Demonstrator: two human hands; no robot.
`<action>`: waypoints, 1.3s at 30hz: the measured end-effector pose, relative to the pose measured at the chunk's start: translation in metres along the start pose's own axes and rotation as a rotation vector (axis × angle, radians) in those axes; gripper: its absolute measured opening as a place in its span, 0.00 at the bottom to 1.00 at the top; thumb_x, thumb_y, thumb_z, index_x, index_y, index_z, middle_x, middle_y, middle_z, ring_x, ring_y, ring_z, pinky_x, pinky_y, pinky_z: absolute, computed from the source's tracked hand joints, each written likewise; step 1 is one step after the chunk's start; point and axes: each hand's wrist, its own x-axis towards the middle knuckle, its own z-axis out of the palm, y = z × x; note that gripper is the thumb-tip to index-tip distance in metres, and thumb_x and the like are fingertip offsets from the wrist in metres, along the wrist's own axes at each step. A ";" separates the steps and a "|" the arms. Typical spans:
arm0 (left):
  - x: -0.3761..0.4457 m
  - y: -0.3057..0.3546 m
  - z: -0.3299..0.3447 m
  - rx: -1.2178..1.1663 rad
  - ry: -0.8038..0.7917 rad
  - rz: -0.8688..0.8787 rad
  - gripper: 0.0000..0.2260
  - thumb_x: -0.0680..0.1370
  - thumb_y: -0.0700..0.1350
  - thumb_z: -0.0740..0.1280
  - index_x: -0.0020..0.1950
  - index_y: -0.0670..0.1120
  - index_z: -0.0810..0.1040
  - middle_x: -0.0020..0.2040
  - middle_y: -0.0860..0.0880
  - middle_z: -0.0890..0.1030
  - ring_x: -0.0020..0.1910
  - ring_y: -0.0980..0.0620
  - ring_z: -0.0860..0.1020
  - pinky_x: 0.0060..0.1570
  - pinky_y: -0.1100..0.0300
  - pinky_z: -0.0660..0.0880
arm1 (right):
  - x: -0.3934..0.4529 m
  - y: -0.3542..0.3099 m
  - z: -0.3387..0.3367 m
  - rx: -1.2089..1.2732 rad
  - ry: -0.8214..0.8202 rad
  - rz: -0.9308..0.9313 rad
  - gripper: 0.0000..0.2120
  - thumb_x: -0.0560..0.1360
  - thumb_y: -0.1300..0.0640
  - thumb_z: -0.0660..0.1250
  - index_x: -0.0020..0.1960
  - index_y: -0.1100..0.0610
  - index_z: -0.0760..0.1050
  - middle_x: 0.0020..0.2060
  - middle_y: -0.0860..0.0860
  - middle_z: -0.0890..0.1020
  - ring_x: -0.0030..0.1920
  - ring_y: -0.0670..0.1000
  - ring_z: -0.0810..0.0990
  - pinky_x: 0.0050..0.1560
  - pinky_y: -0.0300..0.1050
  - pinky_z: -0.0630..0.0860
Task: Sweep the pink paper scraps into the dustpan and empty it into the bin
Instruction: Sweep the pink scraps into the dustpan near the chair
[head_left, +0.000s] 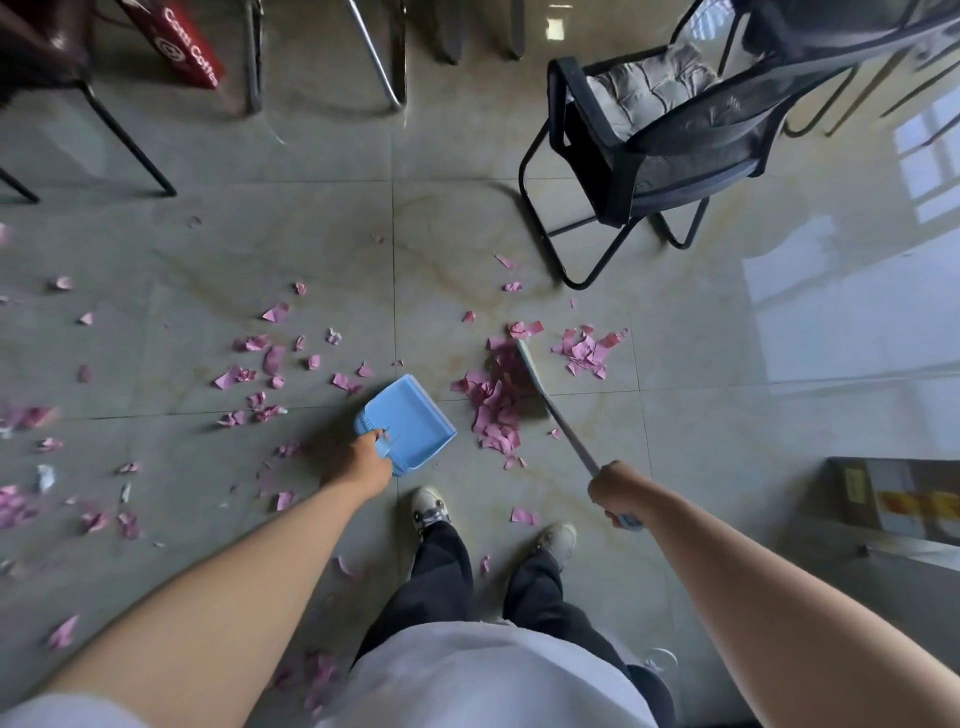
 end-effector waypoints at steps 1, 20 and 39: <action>0.002 0.001 -0.001 -0.007 0.003 0.000 0.19 0.77 0.41 0.60 0.68 0.48 0.72 0.64 0.42 0.77 0.59 0.40 0.76 0.54 0.56 0.72 | 0.000 -0.004 0.004 -0.043 0.001 -0.023 0.10 0.77 0.63 0.53 0.55 0.63 0.68 0.35 0.57 0.74 0.30 0.54 0.73 0.27 0.39 0.69; 0.002 -0.010 0.004 0.083 0.036 -0.031 0.12 0.76 0.44 0.63 0.56 0.43 0.79 0.53 0.40 0.82 0.49 0.40 0.81 0.42 0.59 0.71 | 0.000 -0.032 -0.013 -0.320 0.103 -0.162 0.23 0.77 0.64 0.52 0.71 0.59 0.65 0.36 0.53 0.70 0.29 0.52 0.77 0.23 0.41 0.72; -0.002 0.026 -0.009 0.365 -0.005 0.170 0.13 0.78 0.40 0.61 0.60 0.39 0.77 0.60 0.37 0.79 0.61 0.38 0.76 0.56 0.53 0.71 | -0.016 0.067 -0.028 -0.383 0.183 -0.093 0.23 0.74 0.61 0.52 0.67 0.48 0.68 0.39 0.49 0.74 0.34 0.52 0.81 0.35 0.45 0.82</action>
